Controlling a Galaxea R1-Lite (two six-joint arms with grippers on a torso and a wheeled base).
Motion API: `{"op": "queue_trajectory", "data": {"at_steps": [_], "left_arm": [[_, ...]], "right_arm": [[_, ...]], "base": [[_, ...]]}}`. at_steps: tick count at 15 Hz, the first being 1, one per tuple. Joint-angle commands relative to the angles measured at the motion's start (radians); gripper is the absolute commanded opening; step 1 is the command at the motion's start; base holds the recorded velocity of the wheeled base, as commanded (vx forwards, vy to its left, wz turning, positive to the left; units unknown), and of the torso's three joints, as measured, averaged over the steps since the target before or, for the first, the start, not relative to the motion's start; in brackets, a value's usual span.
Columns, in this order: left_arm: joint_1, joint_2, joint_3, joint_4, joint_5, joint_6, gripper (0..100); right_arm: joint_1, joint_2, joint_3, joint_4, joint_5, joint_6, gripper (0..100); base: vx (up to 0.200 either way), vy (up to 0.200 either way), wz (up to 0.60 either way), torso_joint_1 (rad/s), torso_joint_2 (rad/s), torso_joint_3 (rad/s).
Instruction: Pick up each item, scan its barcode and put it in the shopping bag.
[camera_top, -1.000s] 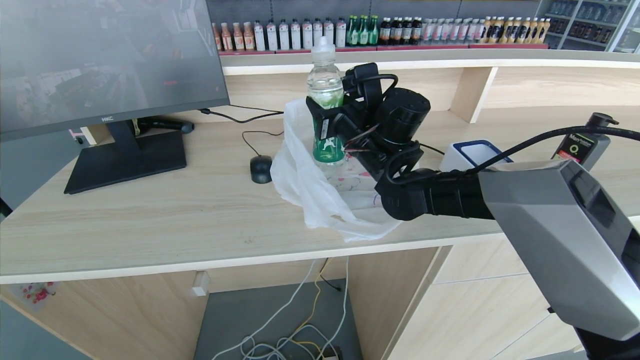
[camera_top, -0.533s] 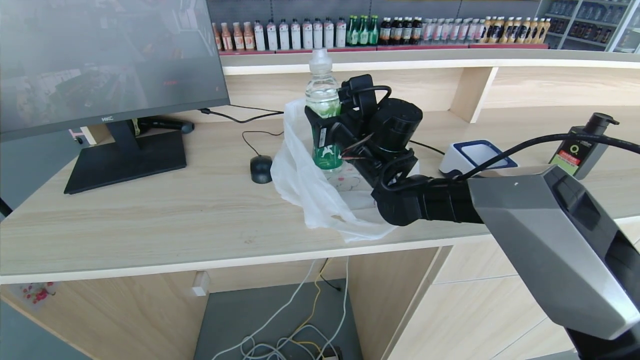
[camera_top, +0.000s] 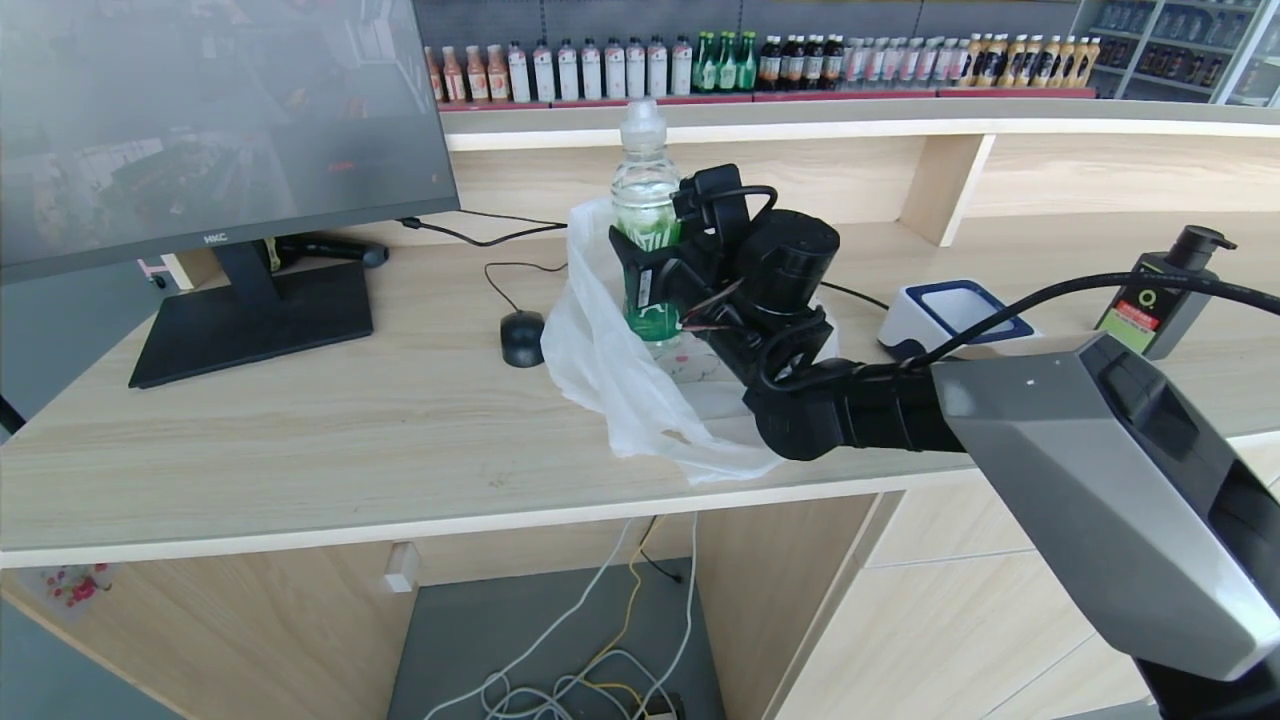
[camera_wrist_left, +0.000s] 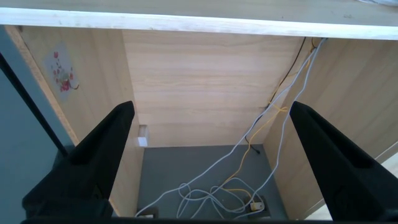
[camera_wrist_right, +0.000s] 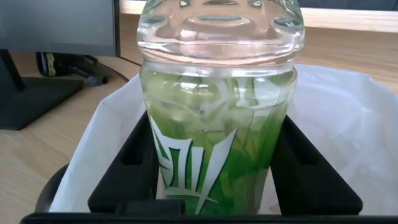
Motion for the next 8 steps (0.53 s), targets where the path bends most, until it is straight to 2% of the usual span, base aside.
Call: {"op": "queue_trajectory", "data": {"at_steps": [1,6,7,8], "left_arm": [[0.0,0.0,0.0,0.0,0.0,-0.001,100],[0.0,0.0,0.0,0.0,0.0,0.001,100],[0.0,0.0,0.0,0.0,0.0,0.001,100],[0.0,0.0,0.0,0.0,0.0,0.001,100]], "right_arm": [[-0.002,0.002,0.012,0.001,-0.014,0.0,0],[-0.002,-0.01,0.028,0.012,-0.034,0.0,0],[-0.002,-0.01,0.028,0.013,-0.034,0.0,100],[0.0,-0.01,0.027,0.012,-0.034,0.001,100]], "base": [[0.0,0.0,0.0,0.0,0.0,0.0],[0.0,0.0,0.0,0.0,0.0,0.0],[0.0,0.0,0.0,0.0,0.0,0.0],[0.0,0.0,0.0,0.0,0.0,0.0]]}}
